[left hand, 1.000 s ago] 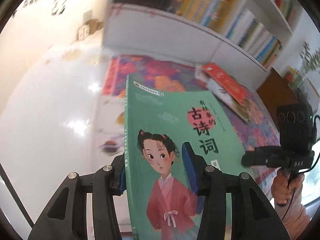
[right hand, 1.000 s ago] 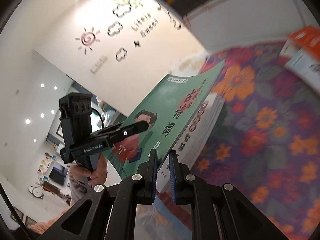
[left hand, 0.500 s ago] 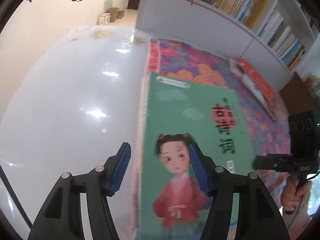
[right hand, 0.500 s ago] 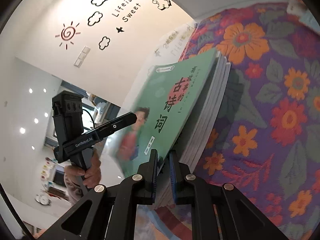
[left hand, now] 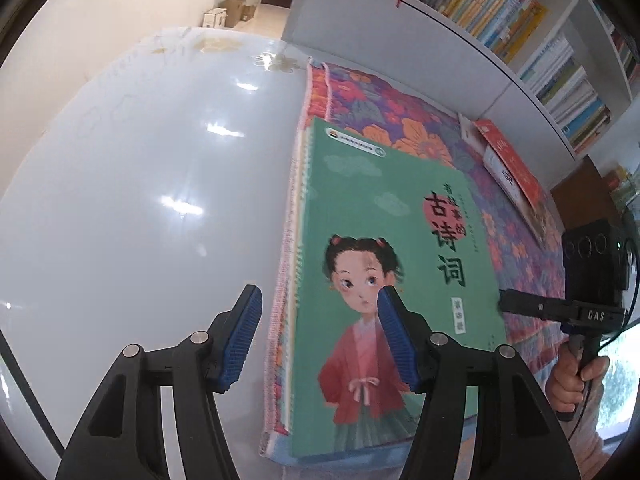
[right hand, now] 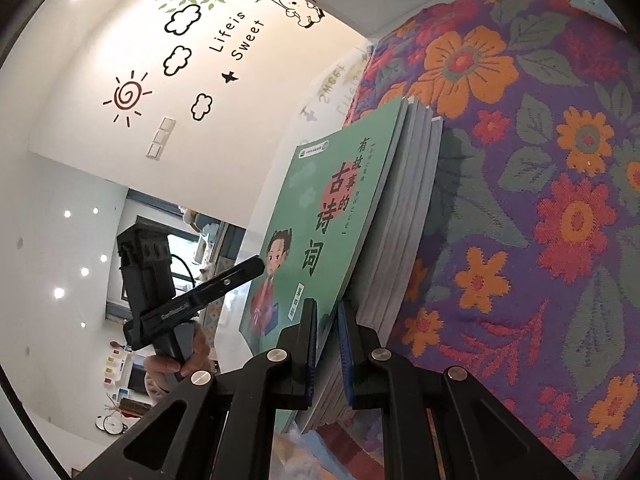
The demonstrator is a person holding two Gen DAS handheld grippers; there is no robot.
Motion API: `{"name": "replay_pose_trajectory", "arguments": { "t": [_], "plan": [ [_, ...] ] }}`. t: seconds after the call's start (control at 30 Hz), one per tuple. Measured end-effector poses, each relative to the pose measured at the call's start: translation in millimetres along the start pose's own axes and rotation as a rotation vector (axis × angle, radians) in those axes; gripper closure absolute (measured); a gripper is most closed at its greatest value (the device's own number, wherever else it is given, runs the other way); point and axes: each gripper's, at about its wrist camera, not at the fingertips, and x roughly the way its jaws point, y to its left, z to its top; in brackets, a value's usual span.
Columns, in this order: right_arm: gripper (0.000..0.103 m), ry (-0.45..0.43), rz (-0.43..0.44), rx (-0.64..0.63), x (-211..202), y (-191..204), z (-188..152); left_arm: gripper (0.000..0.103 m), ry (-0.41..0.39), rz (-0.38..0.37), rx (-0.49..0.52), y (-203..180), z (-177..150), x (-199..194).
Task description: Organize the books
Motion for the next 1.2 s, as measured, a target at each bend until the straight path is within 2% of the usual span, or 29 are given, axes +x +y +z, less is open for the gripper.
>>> {"name": "replay_pose_trajectory", "arguments": {
  "t": [0.1, 0.23, 0.43, 0.6, 0.73, 0.83, 1.0, 1.2],
  "plan": [
    [0.092, -0.002, -0.011, -0.004, -1.7, 0.7, 1.0, 0.044, 0.013, -0.035, 0.012, -11.5, -0.3, 0.2],
    [0.092, -0.012, -0.035, -0.011, -1.4, 6.5, 5.8, 0.044, 0.016, 0.019, 0.041, -22.5, 2.3, 3.2],
    [0.092, -0.009, -0.061, -0.013, -1.5, 10.3, 7.6, 0.044, 0.019, -0.001, 0.021, -19.8, 4.7, 4.1],
    [0.092, -0.006, -0.039, 0.015, -0.7, 7.1, 6.4, 0.044, 0.028, -0.008, 0.015, -17.3, 2.8, 5.1],
    [0.092, -0.035, 0.008, 0.04, -10.0, 0.0, 4.8, 0.044, 0.005, 0.083, 0.041, -23.4, 1.1, -1.6],
    [0.092, -0.048, 0.038, 0.055, -24.7, -4.9, 3.3, 0.044, -0.039, 0.103, 0.046, -31.8, 0.0, -19.7],
    [0.092, -0.068, -0.036, 0.029, -52.7, -6.4, -2.5, 0.042, -0.112, 0.072, 0.077, -58.1, 0.6, -47.1],
    [0.092, -0.076, -0.048, 0.044, -71.2, -13.9, -18.2, 0.042, -0.099, 0.015, 0.078, -94.2, 3.4, -45.8]
  ]
}}
